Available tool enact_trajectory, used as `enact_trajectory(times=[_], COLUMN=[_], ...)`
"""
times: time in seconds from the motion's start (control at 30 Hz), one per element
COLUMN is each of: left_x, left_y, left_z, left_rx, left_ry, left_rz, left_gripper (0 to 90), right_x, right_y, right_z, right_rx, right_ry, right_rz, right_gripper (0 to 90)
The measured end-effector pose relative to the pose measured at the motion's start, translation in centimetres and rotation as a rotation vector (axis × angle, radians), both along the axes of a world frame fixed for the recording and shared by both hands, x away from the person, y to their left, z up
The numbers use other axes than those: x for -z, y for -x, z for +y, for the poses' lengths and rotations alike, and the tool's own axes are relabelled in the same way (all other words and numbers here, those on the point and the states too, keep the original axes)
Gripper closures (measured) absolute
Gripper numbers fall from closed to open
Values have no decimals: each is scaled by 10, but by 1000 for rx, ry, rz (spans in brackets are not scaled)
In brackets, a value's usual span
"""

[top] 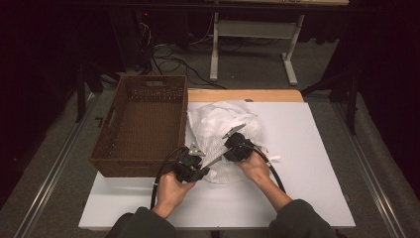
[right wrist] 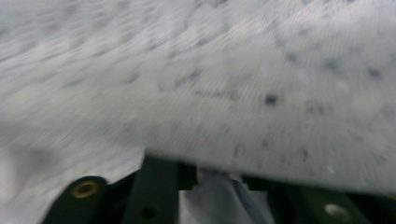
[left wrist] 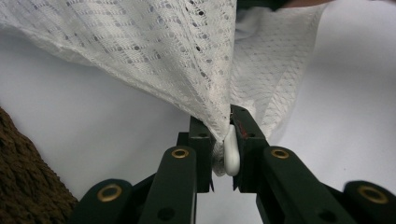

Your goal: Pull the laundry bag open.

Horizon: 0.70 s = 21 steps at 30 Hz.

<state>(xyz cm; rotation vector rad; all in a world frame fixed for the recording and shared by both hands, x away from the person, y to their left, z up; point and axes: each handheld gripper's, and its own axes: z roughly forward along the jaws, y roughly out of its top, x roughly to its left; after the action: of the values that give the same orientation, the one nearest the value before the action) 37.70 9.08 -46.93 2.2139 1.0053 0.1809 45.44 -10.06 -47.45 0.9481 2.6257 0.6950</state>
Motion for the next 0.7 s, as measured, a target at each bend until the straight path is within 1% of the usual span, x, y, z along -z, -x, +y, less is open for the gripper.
enact_trajectory(times=[0.07, 0.1, 0.13, 0.17, 0.2, 0.27, 0.33, 0.37, 0.47, 0.5, 0.57, 0.6, 0.7], left_x=[1, 1, 1, 1, 0, 1, 1, 2, 3, 3, 3, 3, 3], left_y=[-1, -1, -1, -1, -1, -2, -2, -2, -3, -3, -4, -4, -3], left_z=[0, 0, 0, 1, 1, 1, 1, 1, -1, -1, -1, -1, 0], left_rx=[-5, -10, -8, -9, -11, -13, -12, -11, -11, -8, -12, -13, -14], left_ry=[0, 3, -3, -5, -7, -13, -21, -23, -25, -30, -28, -28, -31], left_rz=[3, 2, 2, 1, -2, -1, 0, 2, 4, 6, 6, 5, 3], left_gripper=[801, 801, 801, 801, 801, 801, 801, 801, 801, 801, 800, 800, 798], right_x=[-7, -11, -15, -18, -21, -29, -36, -39, -44, -43, -39, -35, -23], right_y=[9, 14, 18, 23, 25, 34, 41, 43, 43, 41, 36, 33, 26], right_z=[-7, -11, -16, -20, -24, -37, -52, -60, -84, -92, -104, -108, -114], right_rx=[-15, -19, -25, -24, -28, -21, -9, 5, 67, 88, 131, 145, 172], right_ry=[-7, -10, -11, -20, -24, -51, -80, -88, -81, -79, -72, -62, -29], right_rz=[-14, -29, -39, -36, -41, -56, -97, -106, -127, -123, -107, -85, -43], right_gripper=[657, 650, 650, 652, 654, 665, 680, 682, 684, 684, 674, 660, 629])
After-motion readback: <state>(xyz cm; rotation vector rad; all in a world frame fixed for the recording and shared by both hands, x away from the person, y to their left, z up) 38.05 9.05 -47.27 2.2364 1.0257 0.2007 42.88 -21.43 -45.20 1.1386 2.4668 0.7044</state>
